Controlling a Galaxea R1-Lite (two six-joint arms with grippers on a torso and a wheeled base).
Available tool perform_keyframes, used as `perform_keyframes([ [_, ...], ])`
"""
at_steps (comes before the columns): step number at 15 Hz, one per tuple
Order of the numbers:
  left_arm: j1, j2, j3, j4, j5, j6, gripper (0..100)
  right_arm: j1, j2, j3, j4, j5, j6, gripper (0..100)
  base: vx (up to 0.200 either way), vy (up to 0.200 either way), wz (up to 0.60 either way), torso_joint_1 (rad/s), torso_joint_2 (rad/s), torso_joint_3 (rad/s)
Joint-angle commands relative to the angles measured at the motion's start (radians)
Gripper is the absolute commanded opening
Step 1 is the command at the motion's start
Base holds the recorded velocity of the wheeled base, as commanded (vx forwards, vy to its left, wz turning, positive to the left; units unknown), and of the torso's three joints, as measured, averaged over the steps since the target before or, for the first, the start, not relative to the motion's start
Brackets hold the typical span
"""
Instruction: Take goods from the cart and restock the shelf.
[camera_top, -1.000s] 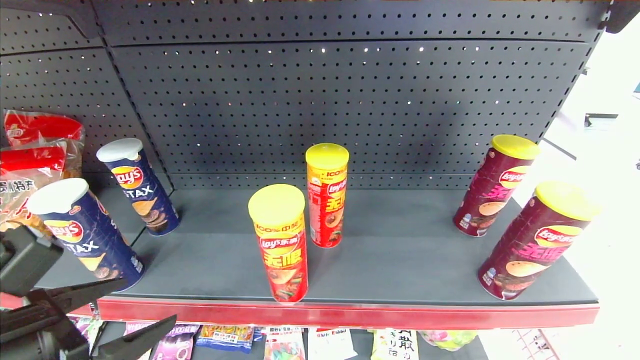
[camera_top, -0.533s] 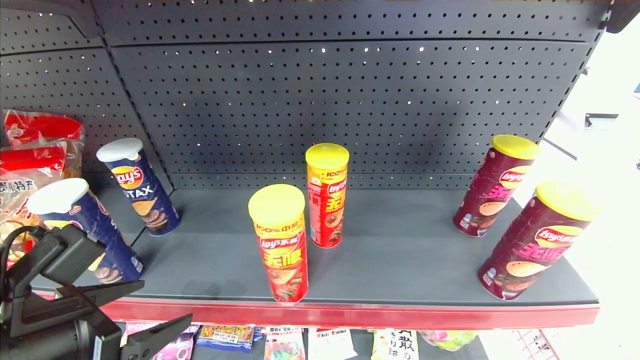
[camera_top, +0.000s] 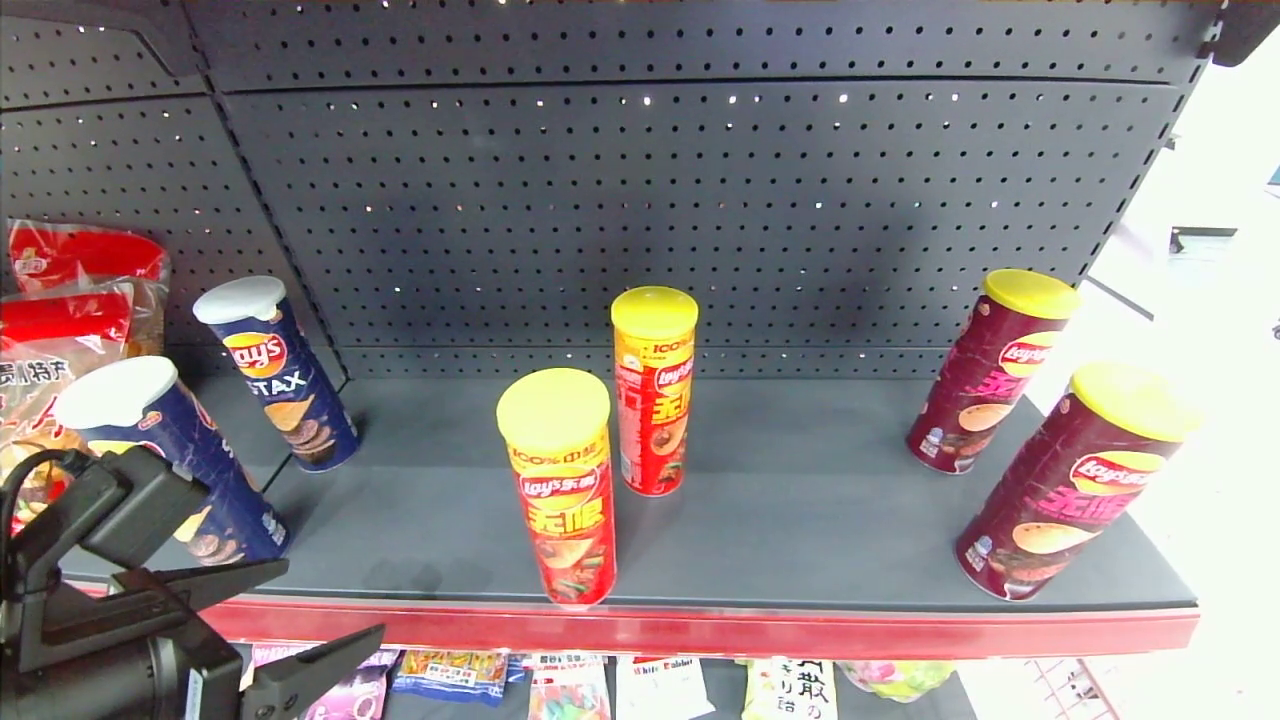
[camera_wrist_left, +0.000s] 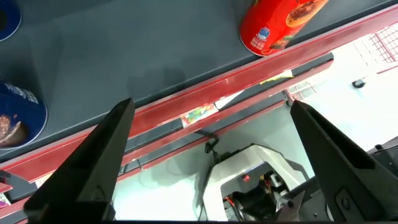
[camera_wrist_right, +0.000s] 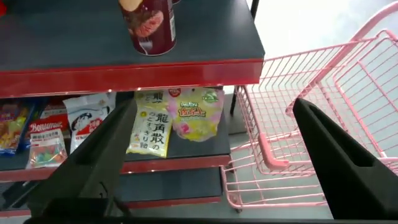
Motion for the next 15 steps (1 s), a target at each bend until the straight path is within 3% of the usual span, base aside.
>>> perform_keyframes([
  [1, 0.000, -0.008, 0.001, 0.000, 0.000, 0.001, 100, 0.000, 0.001, 0.016, -0.045, 0.005, -0.012, 100, 0.000, 0.000, 0.00, 0.000, 0.00, 0.000],
  [4, 0.000, -0.013, 0.003, 0.000, 0.001, 0.001, 100, 0.000, 0.001, 0.141, -0.298, 0.025, -0.065, 100, 0.000, 0.000, 0.00, 0.000, 0.00, 0.000],
  [5, 0.000, -0.010, -0.002, 0.000, 0.003, 0.002, 100, 0.000, 0.001, 0.169, -0.359, 0.088, -0.094, 100, 0.000, 0.000, 0.00, 0.000, 0.00, 0.000],
  [10, -0.002, -0.010, -0.008, -0.003, 0.001, 0.008, 100, 0.000, 0.001, 0.172, -0.373, 0.180, -0.139, 100, 0.000, 0.000, 0.00, 0.000, 0.00, 0.000],
  [15, -0.002, 0.004, 0.004, -0.028, 0.000, 0.008, 100, 0.000, 0.001, 0.172, -0.370, 0.160, -0.070, 100, 0.000, 0.000, 0.00, 0.000, 0.00, 0.000],
])
